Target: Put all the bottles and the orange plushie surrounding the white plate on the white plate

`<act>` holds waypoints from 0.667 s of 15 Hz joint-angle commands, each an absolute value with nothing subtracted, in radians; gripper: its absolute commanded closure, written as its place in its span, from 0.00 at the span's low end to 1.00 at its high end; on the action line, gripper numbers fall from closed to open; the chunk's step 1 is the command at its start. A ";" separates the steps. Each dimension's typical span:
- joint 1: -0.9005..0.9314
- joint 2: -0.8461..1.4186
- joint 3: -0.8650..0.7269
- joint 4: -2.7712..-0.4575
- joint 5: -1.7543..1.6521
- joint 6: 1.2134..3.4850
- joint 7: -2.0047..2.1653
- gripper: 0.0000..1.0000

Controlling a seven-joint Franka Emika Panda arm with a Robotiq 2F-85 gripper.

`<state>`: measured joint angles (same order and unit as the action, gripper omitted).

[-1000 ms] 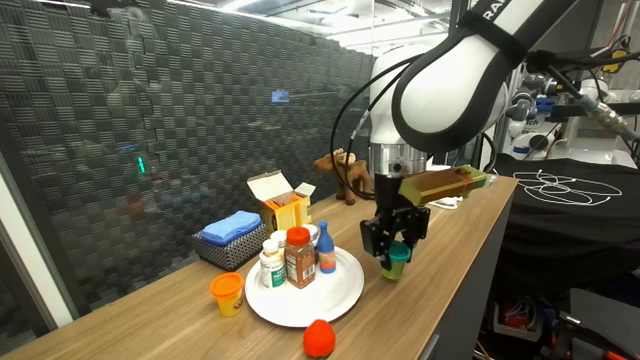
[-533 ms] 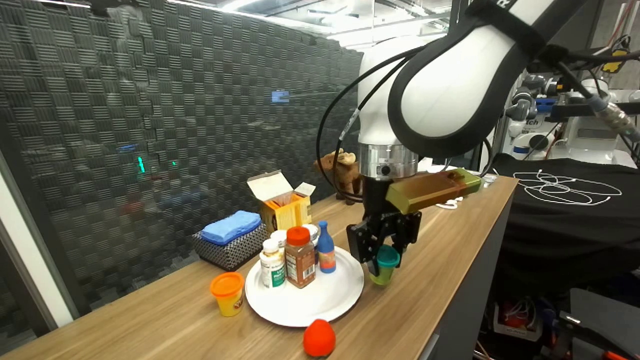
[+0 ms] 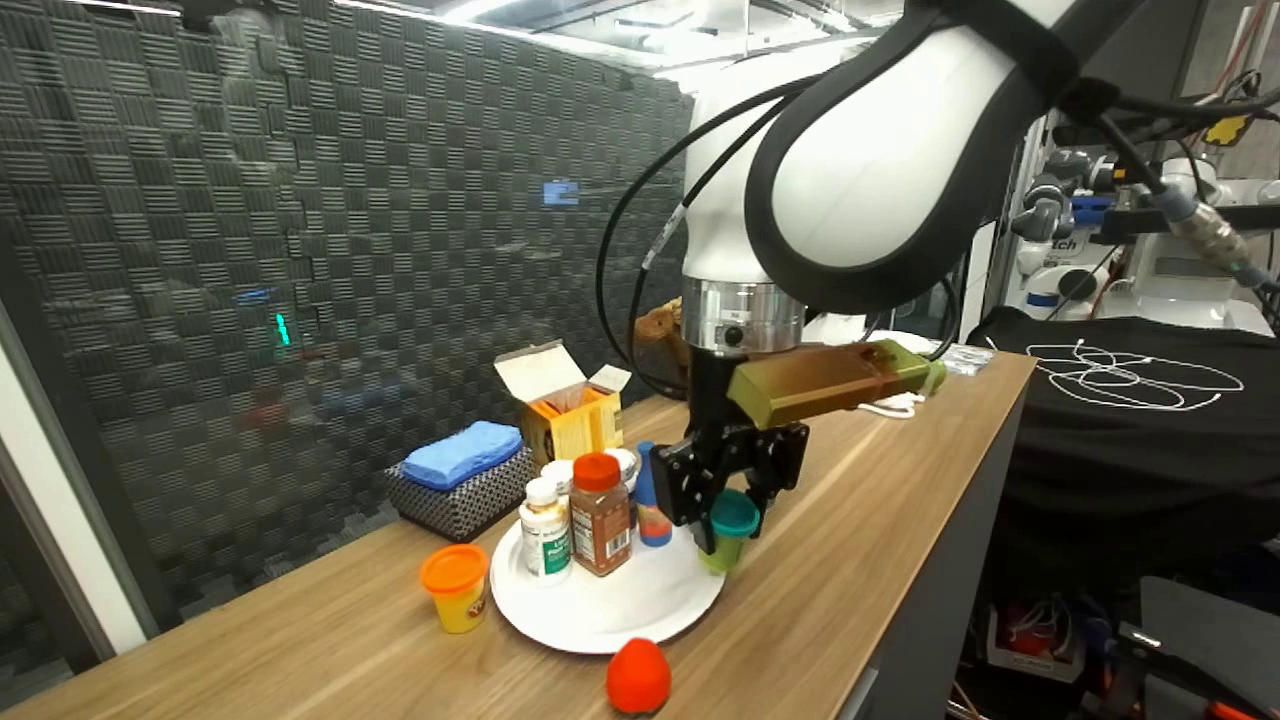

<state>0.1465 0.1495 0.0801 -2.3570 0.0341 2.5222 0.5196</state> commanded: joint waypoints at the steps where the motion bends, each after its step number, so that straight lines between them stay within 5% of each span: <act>1: 0.168 0.195 0.094 -2.296 0.066 2.544 0.549 0.77; 10: 0.212 0.307 0.056 -2.247 0.029 2.679 0.600 0.77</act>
<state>0.1824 0.2770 0.0850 -2.2681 0.0508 2.6323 0.5663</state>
